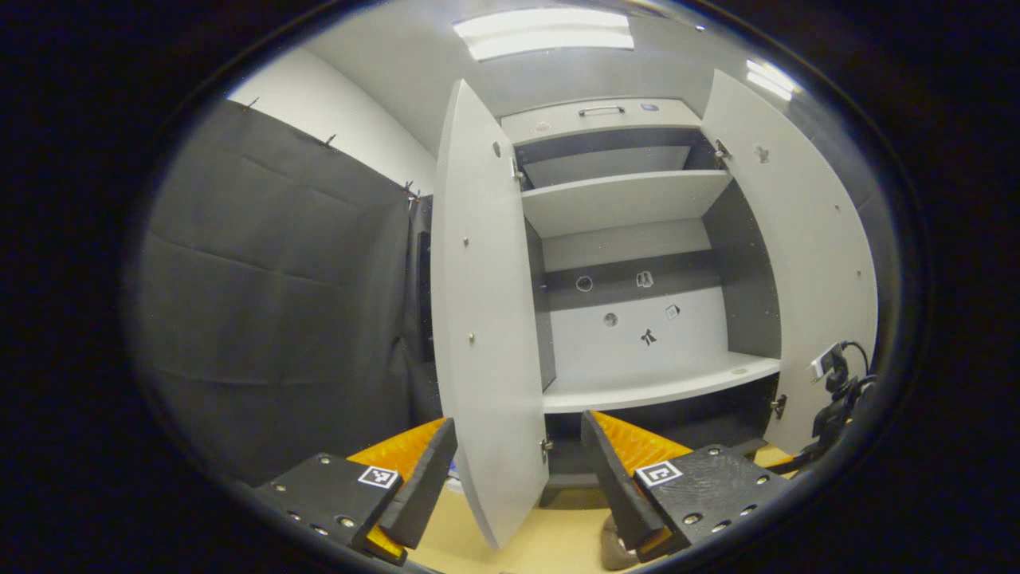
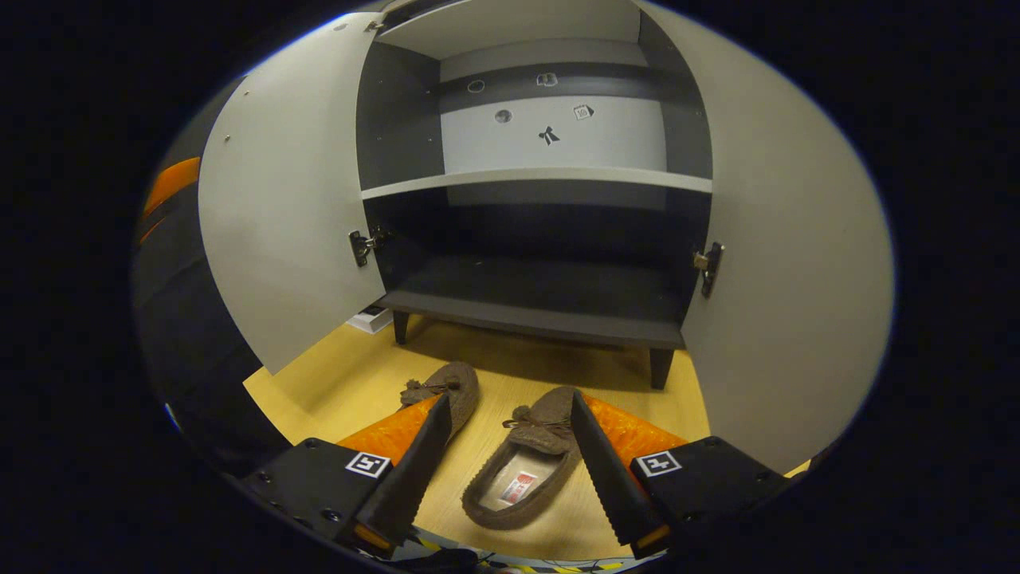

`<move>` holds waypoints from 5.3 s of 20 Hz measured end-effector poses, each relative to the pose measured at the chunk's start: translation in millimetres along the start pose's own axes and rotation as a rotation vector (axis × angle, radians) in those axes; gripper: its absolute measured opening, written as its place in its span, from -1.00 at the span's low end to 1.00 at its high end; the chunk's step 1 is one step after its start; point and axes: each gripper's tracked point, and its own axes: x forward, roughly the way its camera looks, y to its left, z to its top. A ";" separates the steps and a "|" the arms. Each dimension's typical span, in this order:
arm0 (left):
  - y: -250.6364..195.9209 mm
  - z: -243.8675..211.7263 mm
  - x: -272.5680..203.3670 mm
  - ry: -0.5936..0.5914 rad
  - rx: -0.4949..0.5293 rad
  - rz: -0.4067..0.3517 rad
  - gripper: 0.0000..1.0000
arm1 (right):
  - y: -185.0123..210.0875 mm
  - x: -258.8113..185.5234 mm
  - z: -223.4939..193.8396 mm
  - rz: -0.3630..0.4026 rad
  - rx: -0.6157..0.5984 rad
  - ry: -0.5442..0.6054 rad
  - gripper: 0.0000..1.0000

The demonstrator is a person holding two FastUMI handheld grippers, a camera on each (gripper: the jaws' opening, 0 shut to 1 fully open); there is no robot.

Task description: Grab one shoe with the right hand and put it into the shoe cabinet, grab the other shoe with the left hand and put it into the shoe cabinet; then close the right door with the right hand and the left door with the left hand.

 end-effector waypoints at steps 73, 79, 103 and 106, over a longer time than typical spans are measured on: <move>-59.5 -102.0 41.9 0.178 -0.122 -0.240 0.83 | -78.1 76.9 373.0 -0.228 -0.042 -0.317 0.12; -77.2 -142.6 50.5 0.287 -0.136 -0.313 0.83 | -75.1 21.7 366.1 -0.273 -0.071 -0.459 0.99; -155.9 -369.0 18.7 0.899 -0.051 -0.483 0.79 | -46.0 -92.3 90.7 -0.253 -0.105 -0.203 0.96; -158.3 -374.6 14.7 0.901 -0.027 -0.481 0.36 | -50.4 -102.0 80.3 -0.269 -0.107 -0.187 0.96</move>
